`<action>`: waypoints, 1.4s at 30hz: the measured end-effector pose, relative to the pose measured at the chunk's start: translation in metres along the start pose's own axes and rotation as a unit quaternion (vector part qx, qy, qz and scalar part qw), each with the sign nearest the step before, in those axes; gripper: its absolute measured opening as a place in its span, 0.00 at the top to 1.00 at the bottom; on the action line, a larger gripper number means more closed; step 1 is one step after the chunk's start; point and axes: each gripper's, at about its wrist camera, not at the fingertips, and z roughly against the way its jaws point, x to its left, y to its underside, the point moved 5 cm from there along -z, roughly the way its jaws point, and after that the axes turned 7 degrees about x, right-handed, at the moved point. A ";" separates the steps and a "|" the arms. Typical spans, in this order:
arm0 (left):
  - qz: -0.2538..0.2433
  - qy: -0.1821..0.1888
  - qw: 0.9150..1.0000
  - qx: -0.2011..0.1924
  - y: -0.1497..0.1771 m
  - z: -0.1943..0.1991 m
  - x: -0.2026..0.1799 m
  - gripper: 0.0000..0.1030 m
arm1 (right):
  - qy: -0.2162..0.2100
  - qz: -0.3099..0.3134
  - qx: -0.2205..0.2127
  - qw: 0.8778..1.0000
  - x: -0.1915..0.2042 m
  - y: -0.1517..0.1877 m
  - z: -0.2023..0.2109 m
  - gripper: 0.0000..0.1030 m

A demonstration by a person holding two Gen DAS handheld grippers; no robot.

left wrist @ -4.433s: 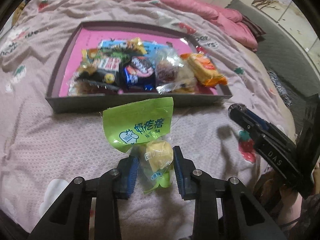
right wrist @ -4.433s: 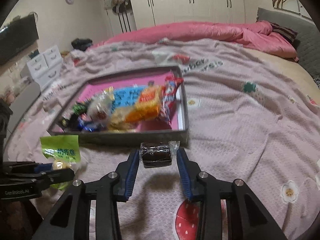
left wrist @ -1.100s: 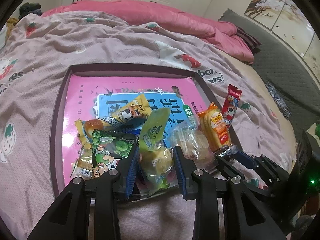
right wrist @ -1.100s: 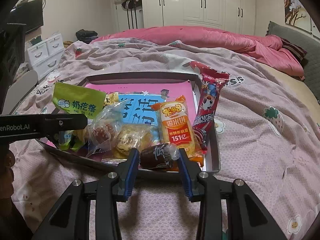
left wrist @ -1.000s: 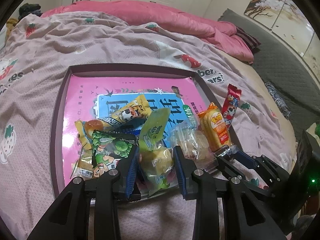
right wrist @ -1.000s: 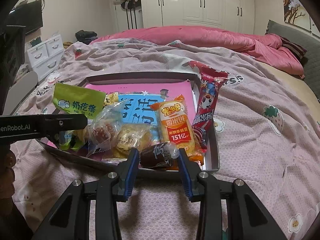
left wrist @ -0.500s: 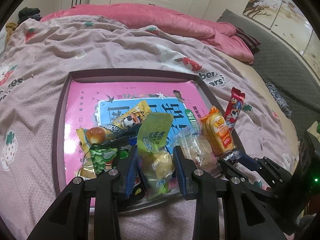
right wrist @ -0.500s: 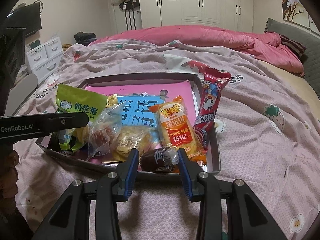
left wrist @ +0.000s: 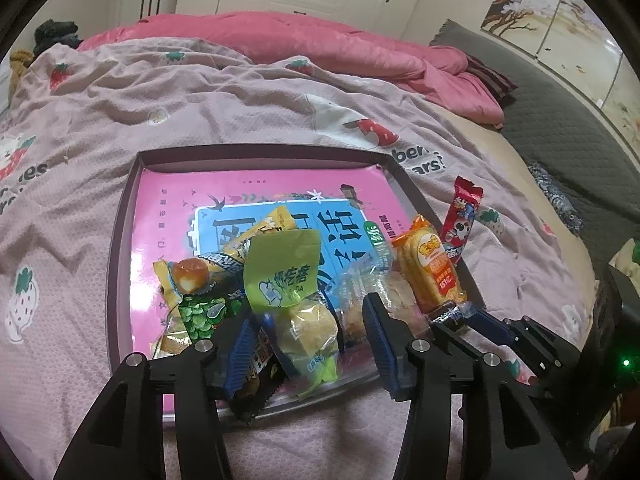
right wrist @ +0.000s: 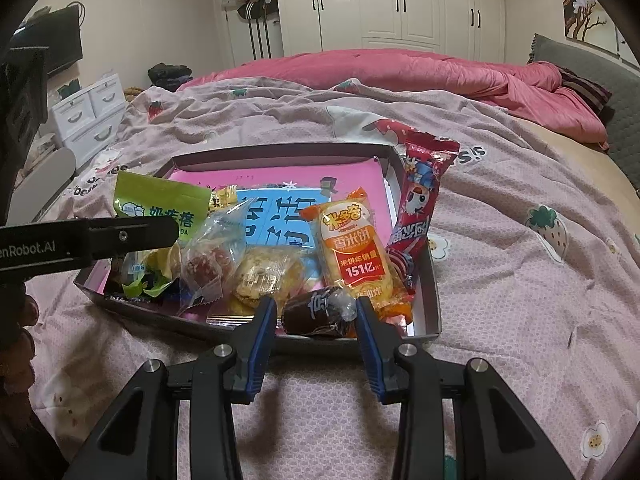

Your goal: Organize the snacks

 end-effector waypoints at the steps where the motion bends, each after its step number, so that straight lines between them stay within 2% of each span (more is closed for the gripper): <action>1: 0.000 -0.001 1.000 -0.001 0.000 0.001 0.000 0.48 | 0.000 0.000 -0.001 1.000 0.000 0.000 0.000 0.61; 9: -0.001 -0.002 1.000 -0.006 0.000 0.007 -0.001 0.45 | 0.006 -0.002 -0.001 1.000 -0.004 0.001 0.002 0.61; 18: 0.001 -0.002 1.000 -0.010 0.001 0.016 -0.001 0.42 | 0.014 -0.003 -0.001 1.000 -0.006 0.001 0.003 0.54; 20: 0.000 -0.002 1.000 -0.012 0.002 0.019 -0.001 0.35 | 0.015 -0.004 -0.001 1.000 -0.007 0.001 0.004 0.53; 26: -0.003 -0.009 1.000 -0.023 0.005 0.032 -0.003 0.32 | 0.017 0.001 -0.011 1.000 -0.007 0.000 0.013 0.53; 29: -0.002 -0.014 1.000 -0.028 0.008 0.040 -0.004 0.30 | 0.023 0.010 -0.027 0.999 -0.003 -0.001 0.026 0.50; 34: 0.007 -0.025 0.999 -0.030 0.021 0.053 -0.004 0.30 | 0.018 0.015 -0.037 0.999 0.005 0.002 0.044 0.45; 42: 0.013 -0.053 0.998 -0.022 0.059 0.067 -0.012 0.30 | -0.001 0.022 -0.056 0.998 0.023 0.012 0.076 0.35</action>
